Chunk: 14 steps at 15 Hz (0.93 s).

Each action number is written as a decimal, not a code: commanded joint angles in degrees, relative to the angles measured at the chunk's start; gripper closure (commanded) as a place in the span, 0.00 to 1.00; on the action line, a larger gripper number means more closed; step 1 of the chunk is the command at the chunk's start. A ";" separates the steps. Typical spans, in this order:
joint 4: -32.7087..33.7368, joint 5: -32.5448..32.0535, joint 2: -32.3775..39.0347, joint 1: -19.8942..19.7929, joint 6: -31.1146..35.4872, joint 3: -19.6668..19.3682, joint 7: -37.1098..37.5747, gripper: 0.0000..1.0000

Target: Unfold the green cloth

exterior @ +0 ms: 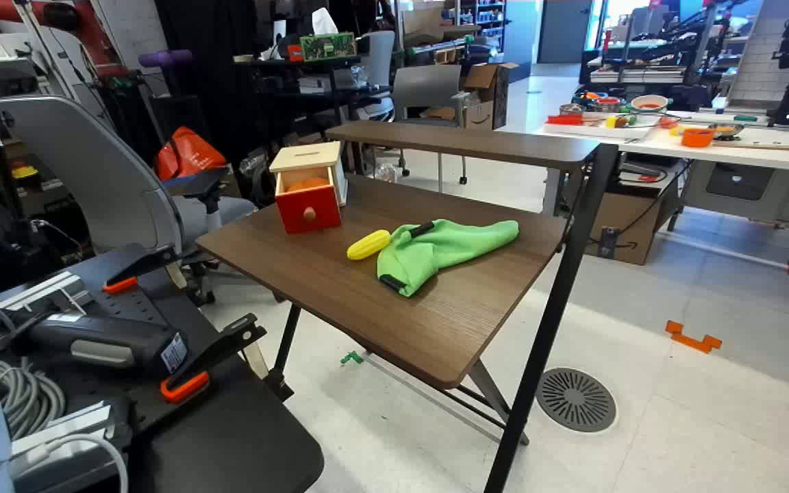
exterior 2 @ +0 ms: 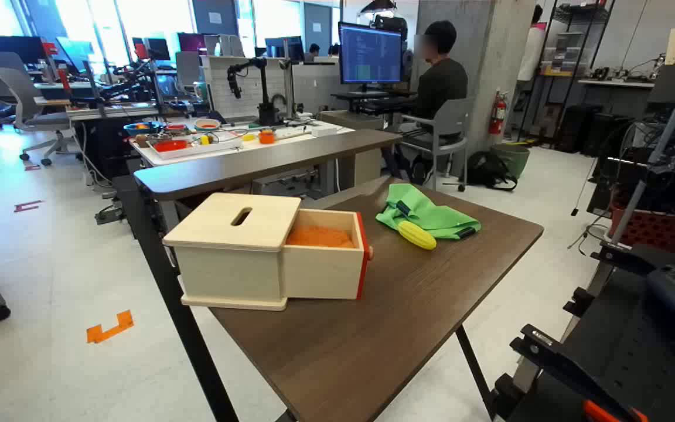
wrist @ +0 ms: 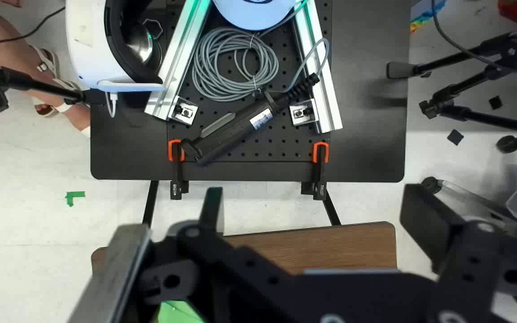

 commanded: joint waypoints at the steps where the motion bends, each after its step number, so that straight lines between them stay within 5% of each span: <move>1: 0.19 0.09 0.05 -0.28 -0.10 0.22 -0.11 0.00; 8: 0.31 0.09 0.04 -0.28 -0.10 0.22 -0.11 0.00; 14: -2.60 -0.31 6.69 -1.15 19.27 2.05 6.80 0.00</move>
